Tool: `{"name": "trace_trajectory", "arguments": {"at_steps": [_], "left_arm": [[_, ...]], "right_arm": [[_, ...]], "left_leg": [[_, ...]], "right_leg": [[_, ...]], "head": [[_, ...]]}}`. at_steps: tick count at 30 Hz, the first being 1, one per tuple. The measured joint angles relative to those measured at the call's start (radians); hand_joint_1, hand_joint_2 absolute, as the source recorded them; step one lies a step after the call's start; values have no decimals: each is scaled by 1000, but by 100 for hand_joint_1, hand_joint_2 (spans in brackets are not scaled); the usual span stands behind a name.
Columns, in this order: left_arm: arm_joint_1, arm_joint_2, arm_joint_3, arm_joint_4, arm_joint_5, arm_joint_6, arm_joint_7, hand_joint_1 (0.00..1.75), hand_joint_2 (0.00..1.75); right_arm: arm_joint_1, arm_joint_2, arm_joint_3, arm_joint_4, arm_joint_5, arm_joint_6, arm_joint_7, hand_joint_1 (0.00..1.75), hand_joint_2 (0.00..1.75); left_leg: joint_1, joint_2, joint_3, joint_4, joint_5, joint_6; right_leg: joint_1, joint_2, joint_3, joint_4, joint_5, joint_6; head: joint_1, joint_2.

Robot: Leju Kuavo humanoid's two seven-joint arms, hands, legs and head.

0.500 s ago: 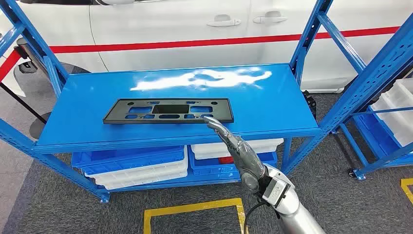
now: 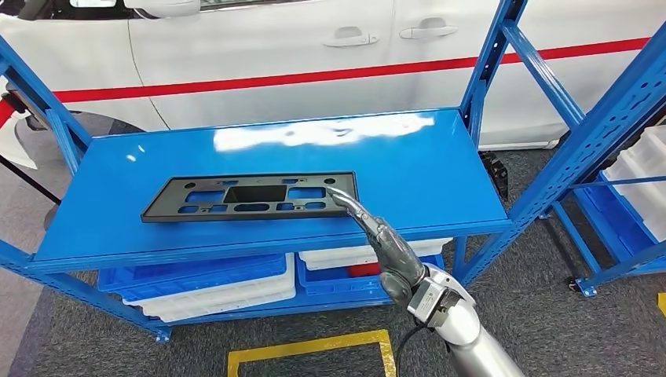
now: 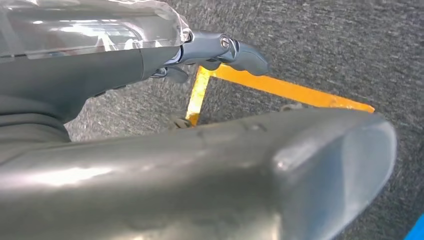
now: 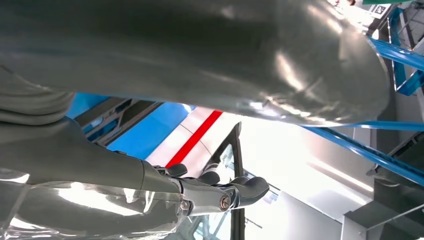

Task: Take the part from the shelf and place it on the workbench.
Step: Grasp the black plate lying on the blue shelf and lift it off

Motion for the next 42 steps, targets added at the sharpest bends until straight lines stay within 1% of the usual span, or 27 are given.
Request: {"name": "trace_trajectory", "arguments": {"at_steps": [2, 4, 6, 8, 10, 12, 13, 14, 15, 17, 19, 21, 22, 23, 24, 25, 27, 28, 29, 30, 32, 33, 34, 36, 39, 40, 42], "left_arm": [[-1, 2, 0, 0, 0, 1, 0, 0, 0], [-3, 3, 0, 0, 0, 2, 1, 0, 0], [-1, 5, 0, 0, 0, 4, 2, 0, 0], [0, 7, 0, 0, 0, 5, 2, 0, 0], [-2, 6, 0, 0, 0, 5, 3, 0, 0], [-2, 6, 0, 0, -1, 8, 4, 0, 0], [-2, 5, 0, 0, -2, 11, 5, 0, 0], [-1, 5, -1, 0, -2, 14, 7, 0, 0], [-1, 4, -1, 0, -3, 16, 8, 0, 0], [-1, 1, -1, 0, -5, 19, 11, 0, 0], [-4, -2, -1, 0, -9, 21, 16, 0, 0], [-6, -2, -2, 0, -13, 23, 19, 0, 0], [-6, -2, -3, 0, -15, 23, 20, 0, 0], [-6, -3, -4, 0, -16, 22, 19, 0, 0], [-7, -4, -5, 0, -17, 21, 18, 0, 0], [-8, -5, -7, 0, -17, 20, 17, 0, 0], [-8, -5, -8, 0, -18, 20, 13, 0, 0], [-7, -6, -8, 0, -17, 20, 11, 0, 0], [-5, -6, -8, 0, -16, 21, 9, 0, 0], [-3, -6, -8, 0, -15, 23, 8, 0, 0], [-3, -6, -8, 0, -13, 27, 7, 0, 0], [-4, -6, -8, 0, -12, 31, 7, 0, 0], [-6, -6, -8, 0, -11, 34, 7, 0, 0], [-6, -6, -8, 0, -10, 39, 5, 0, 0], [-5, -8, -8, 0, -9, 41, 0, 0, 0], [-5, -9, -8, 0, -9, 41, -2, 0, 0], [-5, -9, -8, 0, -9, 41, -6, 0, 0]], "right_arm": [[-11, 0, 4, 8, -5, 2, 0, 0, 0], [-21, 0, 6, 16, -10, 5, 1, 0, 0], [-27, -1, 12, 25, -14, 7, 2, 0, 0], [-34, -1, 18, 33, -17, 8, 2, 0, 0], [-40, -1, 23, 41, -17, 8, 2, 0, 0], [-40, -1, 31, 52, -17, 7, 2, 0, 87], [-39, -1, 37, 59, -16, 7, 3, 0, 131], [-39, -2, 43, 66, -14, 8, 6, 0, 175], [-41, -2, 48, 74, -11, 8, 10, 0, 175], [-50, -3, 60, 94, -1, 10, 20, 0, 175], [-64, -4, 74, 122, 8, 13, 24, 0, 87], [-78, -5, 89, 151, 22, 10, 18, 0, 87], [-86, -6, 97, 163, 36, 1, 11, 0, 131], [-95, -7, 105, 175, 58, -14, 2, 0, 175], [-106, -8, 115, 187, 88, -37, -6, 0, 175], [-114, -8, 126, 197, 123, -65, -13, 0, 175], [-125, -9, 148, 218, 205, -133, -24, 0, 175], [-127, -9, 160, 227, 251, -172, -27, 0, 175], [-128, -10, 171, 235, 299, -214, -29, 0, 175], [-131, -10, 183, 241, 347, -255, -28, 0, 175], [-144, -8, 210, 250, 448, -338, -12, 0, 175], [-153, -6, 226, 255, 498, -378, 2, 0, 175], [-161, -4, 243, 260, 547, -417, 17, 0, 175], [-172, 3, 275, 271, 623, -474, 44, 0, 175], [-186, 16, 312, 293, 706, -546, 79, 0, 175], [-192, 20, 322, 304, 729, -571, 89, 0, 175], [-199, 27, 343, 332, 766, -615, 106, 0, 175]], "left_leg": [[-5, 3, 43, -137, 91, 14], [-13, 8, 65, -215, 125, 25], [-17, 8, 72, -229, 119, 35], [-13, 6, 92, -241, 122, 46], [-9, 4, 109, -248, 116, 54], [-9, 2, 119, -248, 105, 58], [-8, 0, 125, -248, 100, 57], [-8, -1, 133, -248, 94, 55], [-8, -2, 143, -248, 87, 53], [-7, -4, 162, -246, 72, 46], [-9, -4, 166, -244, 60, 35], [-9, -4, 166, -239, 54, 21], [-8, -3, 168, -235, 50, 15], [-7, -1, 166, -221, 42, 9], [-5, 0, 154, -193, 27, 3], [-3, 1, 128, -144, 3, -2], [0, 1, 52, -14, -50, -7], [1, 1, 20, 33, -63, -8], [1, 1, 3, 46, -57, -7], [1, 1, 6, 19, -29, -6], [0, 2, 54, -114, 59, 2], [-3, 3, 77, -176, 82, 7], [-6, 4, 93, -215, 96, 13], [-12, 3, 100, -233, 94, 22], [-3, 3, 115, -251, 111, 36], [0, 3, 119, -257, 113, 41], [0, 4, 121, -259, 111, 45]], "right_leg": [[2, -1, 21, -1, -15, 4], [2, -2, 29, -4, -25, 13], [1, -2, 32, 3, -23, 26], [0, -1, 25, 40, -24, 38], [-3, 1, -27, 131, -53, 46], [-7, 2, -106, 240, -101, 53], [-9, 2, -136, 267, -112, 56], [-11, 2, -150, 263, -103, 58], [-12, 2, -147, 226, -72, 58], [-11, 2, -111, 96, 19, 53], [-6, 2, -91, 16, 63, 41], [-2, 3, -89, 5, 61, 25], [-2, 4, -84, 2, 64, 18], [-3, 4, -77, 0, 62, 12], [-5, 3, -71, -3, 60, 6], [-5, 3, -65, -5, 57, 1], [-3, 2, -60, -5, 50, -4], [-2, 2, -57, -4, 47, -5], [-1, 3, -53, -4, 43, -5], [0, 4, -48, -4, 39, -5], [1, 5, -33, -3, 29, -2], [2, 5, -27, -3, 26, 1], [2, 5, -25, -3, 22, 5], [4, 5, -23, -4, 18, 16], [5, 4, -28, 20, -5, 32], [5, 4, -47, 60, -29, 37], [0, 4, -114, 191, -89, 45]], "head": [[0, 0], [0, 0], [0, 0], [0, 0], [0, 0], [0, 0], [0, 0], [0, 0], [0, 0], [0, 0], [0, 0], [0, 0], [0, 0], [0, 0], [0, 0], [0, 0], [0, 0], [0, 0], [0, 0], [0, 0], [0, 0], [0, 0], [0, 0], [0, 0], [0, 0], [0, 0], [0, 0]]}}
